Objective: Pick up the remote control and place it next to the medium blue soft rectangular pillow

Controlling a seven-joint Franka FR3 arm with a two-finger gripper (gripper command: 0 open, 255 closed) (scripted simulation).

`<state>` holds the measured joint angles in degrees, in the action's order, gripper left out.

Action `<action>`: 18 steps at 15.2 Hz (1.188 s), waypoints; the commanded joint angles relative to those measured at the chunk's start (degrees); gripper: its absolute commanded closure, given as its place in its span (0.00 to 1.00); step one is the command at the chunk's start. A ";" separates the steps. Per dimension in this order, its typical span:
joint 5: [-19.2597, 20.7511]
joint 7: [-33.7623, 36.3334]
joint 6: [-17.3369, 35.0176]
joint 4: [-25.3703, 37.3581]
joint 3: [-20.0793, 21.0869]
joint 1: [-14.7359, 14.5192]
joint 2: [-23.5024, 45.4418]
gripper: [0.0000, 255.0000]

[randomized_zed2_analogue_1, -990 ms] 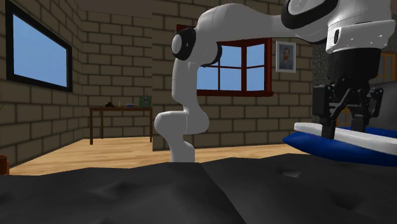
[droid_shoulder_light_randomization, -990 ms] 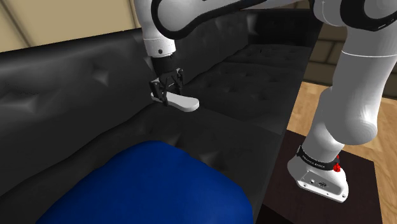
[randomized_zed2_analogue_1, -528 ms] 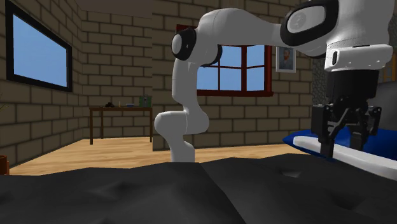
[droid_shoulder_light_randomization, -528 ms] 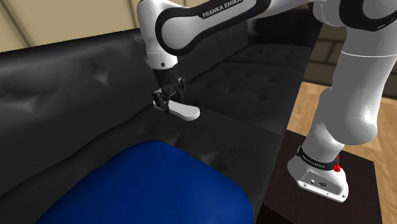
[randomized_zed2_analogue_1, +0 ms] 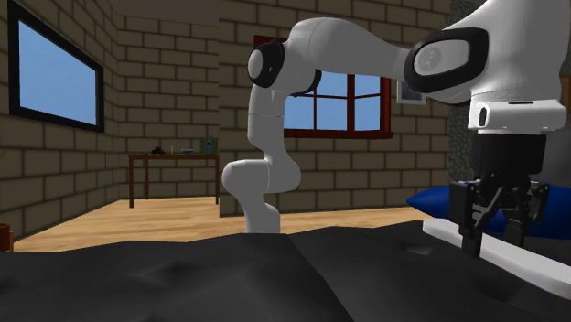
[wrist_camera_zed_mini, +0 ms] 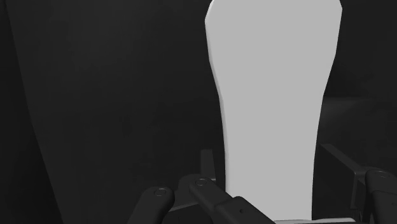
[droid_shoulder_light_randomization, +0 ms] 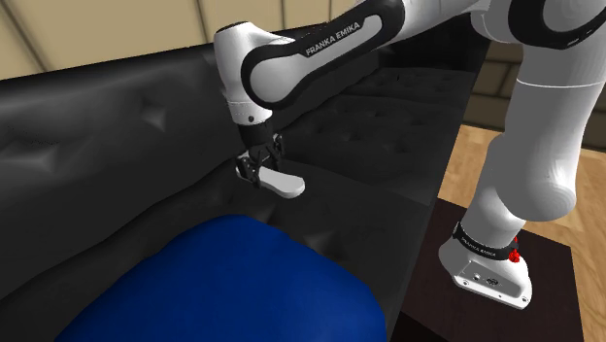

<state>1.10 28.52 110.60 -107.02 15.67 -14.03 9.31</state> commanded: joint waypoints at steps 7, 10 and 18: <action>0.10 -0.03 1.53 -1.19 -0.05 0.03 0.30 1.00; 0.10 -0.03 1.53 -1.19 -0.05 0.03 0.30 0.00; -0.23 -0.26 -5.55 4.89 -0.01 0.10 -0.75 0.00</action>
<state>1.04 28.22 106.60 -103.07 15.59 -13.89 9.12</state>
